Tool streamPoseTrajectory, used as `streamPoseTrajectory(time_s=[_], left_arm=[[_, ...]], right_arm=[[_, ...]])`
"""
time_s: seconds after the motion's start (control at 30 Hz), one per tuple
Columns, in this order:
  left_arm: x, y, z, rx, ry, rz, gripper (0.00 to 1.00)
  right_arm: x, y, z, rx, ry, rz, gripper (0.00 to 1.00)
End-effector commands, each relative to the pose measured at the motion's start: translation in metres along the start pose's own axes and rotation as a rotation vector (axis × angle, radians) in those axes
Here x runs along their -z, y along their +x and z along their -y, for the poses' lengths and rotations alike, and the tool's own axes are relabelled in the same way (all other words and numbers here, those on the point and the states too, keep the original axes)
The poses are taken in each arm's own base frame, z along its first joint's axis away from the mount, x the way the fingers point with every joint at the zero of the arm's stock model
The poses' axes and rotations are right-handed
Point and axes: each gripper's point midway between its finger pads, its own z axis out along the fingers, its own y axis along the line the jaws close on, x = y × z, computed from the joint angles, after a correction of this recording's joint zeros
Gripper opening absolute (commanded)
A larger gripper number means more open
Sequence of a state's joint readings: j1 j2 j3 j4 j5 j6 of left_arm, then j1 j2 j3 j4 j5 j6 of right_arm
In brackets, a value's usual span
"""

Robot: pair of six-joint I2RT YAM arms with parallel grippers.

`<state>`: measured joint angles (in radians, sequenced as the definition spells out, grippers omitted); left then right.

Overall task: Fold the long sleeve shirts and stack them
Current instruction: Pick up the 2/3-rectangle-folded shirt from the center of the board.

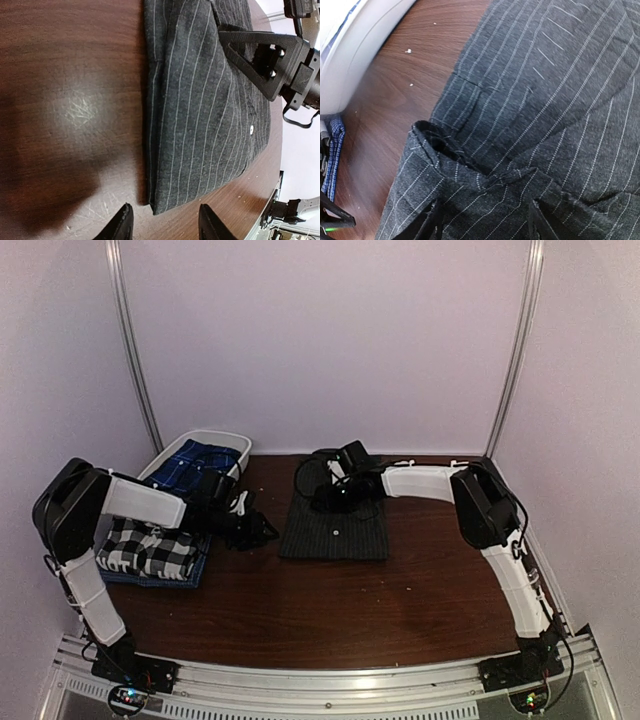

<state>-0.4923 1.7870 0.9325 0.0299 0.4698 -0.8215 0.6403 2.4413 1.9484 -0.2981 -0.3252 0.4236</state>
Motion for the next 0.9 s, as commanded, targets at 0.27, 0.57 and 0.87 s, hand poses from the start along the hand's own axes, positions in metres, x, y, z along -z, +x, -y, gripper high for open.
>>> streamPoseTrajectory(time_s=[0.27,0.57,0.87], left_arm=[[-0.014,0.0,-0.003,-0.063,-0.068,0.015,0.41],[-0.031,0.015,0.0,-0.08,-0.096,-0.041,0.38],[-0.037,0.028,-0.004,-0.051,-0.113,-0.074,0.19]], right_arm=[[0.079,-0.043,-0.029,0.043,-0.055,0.11,0.63],[0.104,-0.018,0.017,-0.034,-0.096,0.109,0.47],[0.079,0.001,0.06,-0.114,-0.083,0.059,0.38]])
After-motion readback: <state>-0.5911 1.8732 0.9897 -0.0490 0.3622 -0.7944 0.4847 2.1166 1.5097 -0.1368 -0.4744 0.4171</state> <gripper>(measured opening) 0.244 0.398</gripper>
